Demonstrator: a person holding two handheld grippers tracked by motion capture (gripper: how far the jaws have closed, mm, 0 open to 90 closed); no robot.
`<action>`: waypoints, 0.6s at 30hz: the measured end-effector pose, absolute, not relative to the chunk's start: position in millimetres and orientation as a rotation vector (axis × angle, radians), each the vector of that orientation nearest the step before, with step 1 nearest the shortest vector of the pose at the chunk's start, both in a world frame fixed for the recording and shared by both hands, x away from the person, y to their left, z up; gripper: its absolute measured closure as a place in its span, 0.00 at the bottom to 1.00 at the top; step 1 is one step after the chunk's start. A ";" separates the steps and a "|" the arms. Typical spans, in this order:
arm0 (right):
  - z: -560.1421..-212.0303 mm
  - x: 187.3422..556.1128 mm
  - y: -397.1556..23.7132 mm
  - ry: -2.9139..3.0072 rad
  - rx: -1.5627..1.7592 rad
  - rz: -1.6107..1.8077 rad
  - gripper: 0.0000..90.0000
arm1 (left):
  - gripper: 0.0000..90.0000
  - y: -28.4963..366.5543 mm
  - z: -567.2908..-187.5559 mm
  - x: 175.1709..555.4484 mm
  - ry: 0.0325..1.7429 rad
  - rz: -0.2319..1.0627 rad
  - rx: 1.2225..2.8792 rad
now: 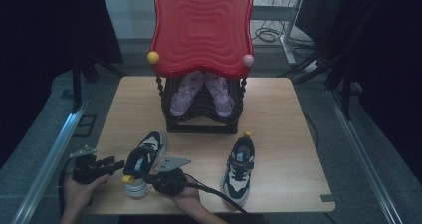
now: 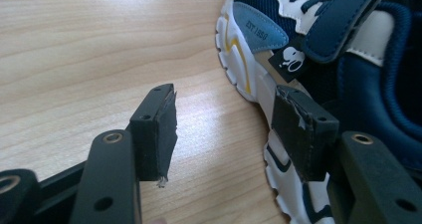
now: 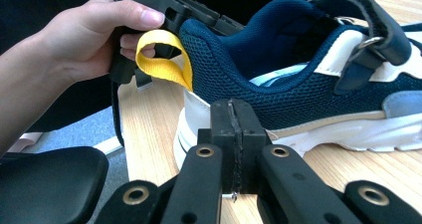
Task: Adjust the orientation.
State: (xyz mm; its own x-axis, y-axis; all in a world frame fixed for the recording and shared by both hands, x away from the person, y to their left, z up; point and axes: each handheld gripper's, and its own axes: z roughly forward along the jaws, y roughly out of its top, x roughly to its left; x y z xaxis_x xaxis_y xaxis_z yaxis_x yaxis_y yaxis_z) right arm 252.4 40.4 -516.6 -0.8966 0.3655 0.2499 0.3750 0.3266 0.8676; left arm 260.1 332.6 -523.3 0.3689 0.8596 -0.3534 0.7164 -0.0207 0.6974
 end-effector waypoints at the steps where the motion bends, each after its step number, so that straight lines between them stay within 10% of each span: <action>1: -516.6 252.5 42.3 -2.550 -0.711 -1.674 0.99 | 0.48 333.2 -522.6 259.9 1.388 0.211 1.772; 18: -515.9 252.8 62.7 -2.541 -0.683 -1.676 0.99 | 0.48 339.1 -522.4 259.2 1.404 0.227 1.753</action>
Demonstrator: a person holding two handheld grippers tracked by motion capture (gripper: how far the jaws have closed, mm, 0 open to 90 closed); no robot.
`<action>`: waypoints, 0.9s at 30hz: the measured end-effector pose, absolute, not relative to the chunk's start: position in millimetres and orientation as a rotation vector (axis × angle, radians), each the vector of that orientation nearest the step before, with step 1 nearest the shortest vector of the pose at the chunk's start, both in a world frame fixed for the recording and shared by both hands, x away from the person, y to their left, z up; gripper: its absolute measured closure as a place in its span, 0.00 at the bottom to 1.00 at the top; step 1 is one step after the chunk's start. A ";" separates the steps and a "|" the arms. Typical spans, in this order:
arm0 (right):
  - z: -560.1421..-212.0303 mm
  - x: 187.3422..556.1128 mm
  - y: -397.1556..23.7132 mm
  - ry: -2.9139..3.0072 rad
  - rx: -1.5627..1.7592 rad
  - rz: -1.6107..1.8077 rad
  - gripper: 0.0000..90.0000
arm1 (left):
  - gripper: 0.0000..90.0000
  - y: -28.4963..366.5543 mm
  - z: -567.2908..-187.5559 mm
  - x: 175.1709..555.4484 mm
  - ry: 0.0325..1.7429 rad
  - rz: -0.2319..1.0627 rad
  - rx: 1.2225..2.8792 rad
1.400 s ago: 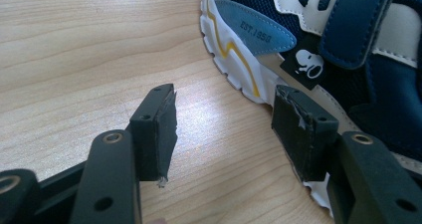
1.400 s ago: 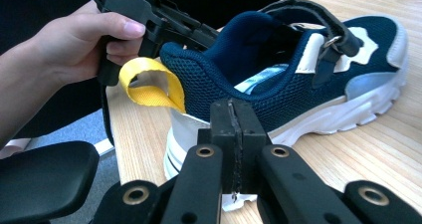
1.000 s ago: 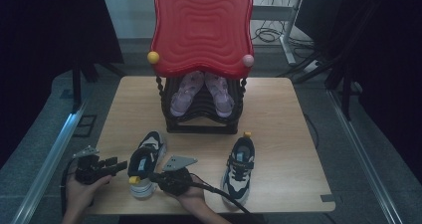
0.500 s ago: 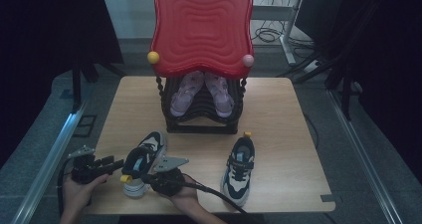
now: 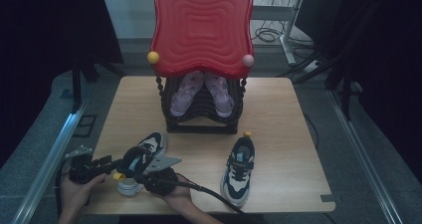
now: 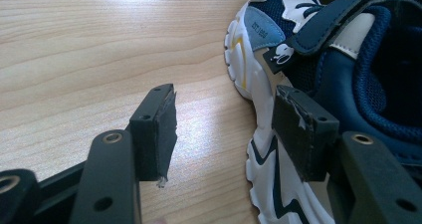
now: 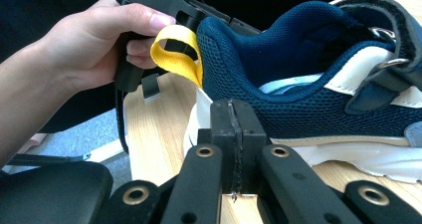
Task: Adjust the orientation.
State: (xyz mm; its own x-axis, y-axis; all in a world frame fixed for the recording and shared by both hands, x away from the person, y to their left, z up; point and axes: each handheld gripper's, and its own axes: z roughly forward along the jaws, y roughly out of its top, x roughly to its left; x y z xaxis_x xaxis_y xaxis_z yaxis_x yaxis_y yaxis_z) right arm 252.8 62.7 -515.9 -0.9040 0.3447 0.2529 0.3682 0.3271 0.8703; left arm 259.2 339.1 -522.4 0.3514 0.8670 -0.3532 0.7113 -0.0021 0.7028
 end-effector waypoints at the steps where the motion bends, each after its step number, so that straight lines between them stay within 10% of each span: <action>1: -515.7 252.7 62.1 -2.547 -0.681 -1.675 0.99 | 0.48 339.2 -522.4 259.2 1.404 0.227 1.753; 27: -481.9 235.3 -54.7 -2.610 -0.803 -1.767 0.99 | 0.48 339.1 -524.3 259.0 1.420 0.237 1.753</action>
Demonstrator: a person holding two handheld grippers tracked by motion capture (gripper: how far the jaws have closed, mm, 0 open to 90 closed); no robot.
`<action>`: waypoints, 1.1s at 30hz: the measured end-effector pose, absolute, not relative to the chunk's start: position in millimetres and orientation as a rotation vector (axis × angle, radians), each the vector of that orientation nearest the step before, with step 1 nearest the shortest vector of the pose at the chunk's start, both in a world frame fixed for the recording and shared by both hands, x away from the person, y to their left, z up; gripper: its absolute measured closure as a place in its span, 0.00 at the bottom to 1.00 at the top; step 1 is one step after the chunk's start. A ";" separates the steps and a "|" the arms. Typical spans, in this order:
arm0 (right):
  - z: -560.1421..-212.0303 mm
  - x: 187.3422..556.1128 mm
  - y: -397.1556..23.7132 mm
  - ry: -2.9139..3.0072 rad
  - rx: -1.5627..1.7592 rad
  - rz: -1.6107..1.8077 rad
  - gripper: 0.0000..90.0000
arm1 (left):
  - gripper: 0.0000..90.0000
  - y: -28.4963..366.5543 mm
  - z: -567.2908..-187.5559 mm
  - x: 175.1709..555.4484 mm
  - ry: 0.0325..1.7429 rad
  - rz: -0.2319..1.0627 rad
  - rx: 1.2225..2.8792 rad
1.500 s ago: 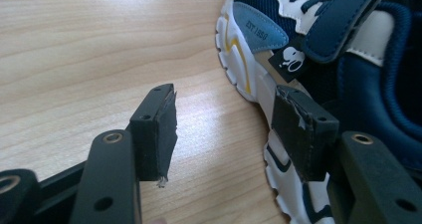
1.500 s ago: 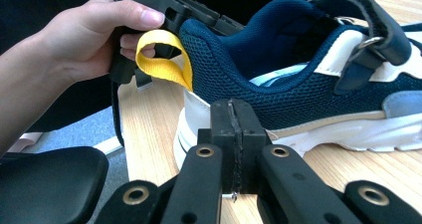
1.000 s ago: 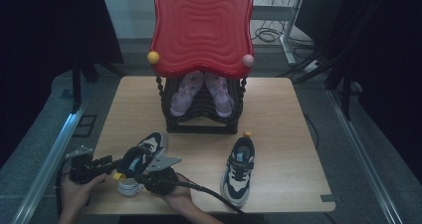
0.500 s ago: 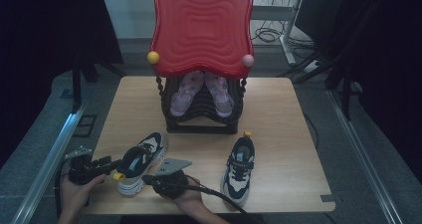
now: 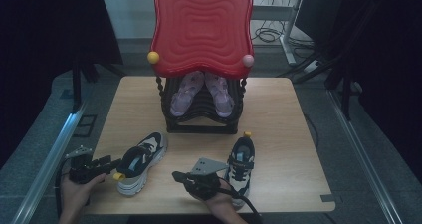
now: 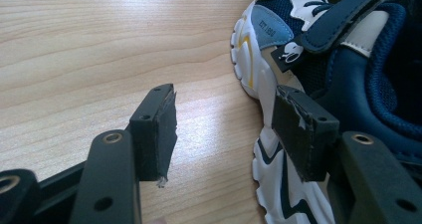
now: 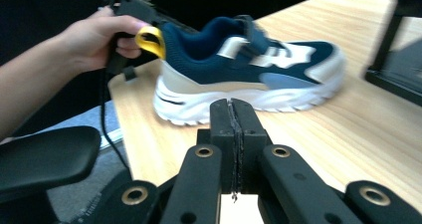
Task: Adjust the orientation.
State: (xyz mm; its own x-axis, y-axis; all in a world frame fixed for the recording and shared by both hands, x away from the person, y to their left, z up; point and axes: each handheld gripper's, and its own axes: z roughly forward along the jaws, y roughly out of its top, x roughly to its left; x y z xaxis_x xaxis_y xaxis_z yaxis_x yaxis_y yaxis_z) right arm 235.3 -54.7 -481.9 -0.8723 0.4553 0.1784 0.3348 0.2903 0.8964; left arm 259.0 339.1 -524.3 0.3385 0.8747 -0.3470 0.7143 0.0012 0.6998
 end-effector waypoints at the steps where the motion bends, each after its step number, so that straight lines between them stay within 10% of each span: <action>1: -481.3 235.8 -58.7 2.423 0.757 1.653 0.99 | 0.48 338.7 -524.5 258.4 1.420 0.237 1.755; 33: -467.3 233.8 -162.8 2.167 1.000 1.598 0.99 | 0.48 334.6 -525.8 260.5 1.409 0.235 1.767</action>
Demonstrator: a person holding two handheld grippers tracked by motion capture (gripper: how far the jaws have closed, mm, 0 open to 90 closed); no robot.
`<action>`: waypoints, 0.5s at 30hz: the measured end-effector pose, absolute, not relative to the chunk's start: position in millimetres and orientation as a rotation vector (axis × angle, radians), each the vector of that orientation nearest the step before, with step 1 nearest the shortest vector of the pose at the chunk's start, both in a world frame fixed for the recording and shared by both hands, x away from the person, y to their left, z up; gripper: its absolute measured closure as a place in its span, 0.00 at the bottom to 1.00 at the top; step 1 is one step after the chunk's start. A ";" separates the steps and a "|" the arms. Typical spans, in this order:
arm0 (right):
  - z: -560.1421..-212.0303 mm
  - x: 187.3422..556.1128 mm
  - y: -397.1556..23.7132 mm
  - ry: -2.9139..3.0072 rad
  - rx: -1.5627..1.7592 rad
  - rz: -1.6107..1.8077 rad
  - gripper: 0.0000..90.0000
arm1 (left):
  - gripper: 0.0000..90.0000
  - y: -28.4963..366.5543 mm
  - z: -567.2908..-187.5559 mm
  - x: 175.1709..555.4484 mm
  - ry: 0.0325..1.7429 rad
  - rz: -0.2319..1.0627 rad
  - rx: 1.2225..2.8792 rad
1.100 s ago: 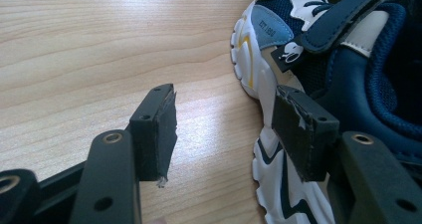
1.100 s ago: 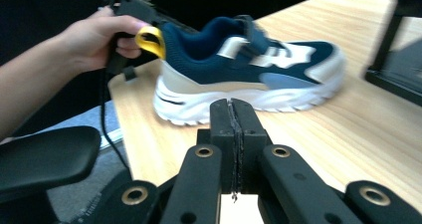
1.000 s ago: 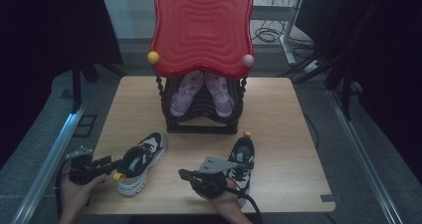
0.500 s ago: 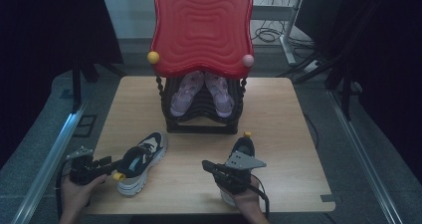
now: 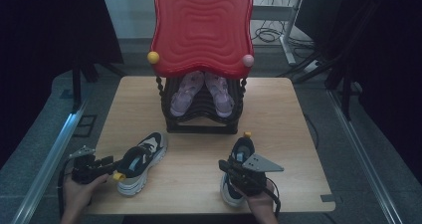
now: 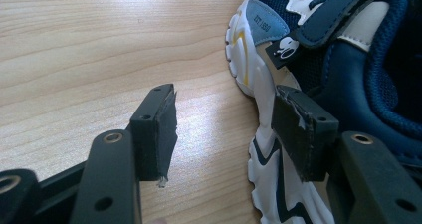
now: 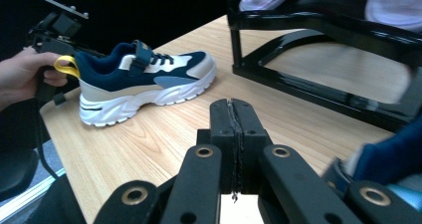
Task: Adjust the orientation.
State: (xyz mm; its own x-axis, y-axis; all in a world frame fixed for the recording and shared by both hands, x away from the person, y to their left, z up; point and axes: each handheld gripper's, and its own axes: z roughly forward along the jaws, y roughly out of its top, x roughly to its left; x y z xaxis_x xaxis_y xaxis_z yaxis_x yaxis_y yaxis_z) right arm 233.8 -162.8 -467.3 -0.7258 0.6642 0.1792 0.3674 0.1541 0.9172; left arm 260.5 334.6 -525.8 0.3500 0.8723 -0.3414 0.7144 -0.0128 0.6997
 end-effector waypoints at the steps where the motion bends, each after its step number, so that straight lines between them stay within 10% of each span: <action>1: -467.5 233.6 -165.3 2.158 1.000 1.592 0.99 | 0.48 335.0 -525.4 260.3 1.406 0.235 1.768; 15: -463.9 242.3 -191.1 2.080 1.078 1.586 0.99 | 0.48 338.9 -529.7 258.0 1.427 0.249 1.767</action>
State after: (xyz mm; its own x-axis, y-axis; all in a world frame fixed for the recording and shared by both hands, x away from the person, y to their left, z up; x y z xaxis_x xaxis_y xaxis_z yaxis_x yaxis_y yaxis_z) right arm 242.3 -191.1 -463.9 -0.6681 0.7192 0.1909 0.3743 0.1031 0.9216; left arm 258.0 338.9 -529.7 0.3350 0.8816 -0.3325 0.7170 -0.0095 0.6970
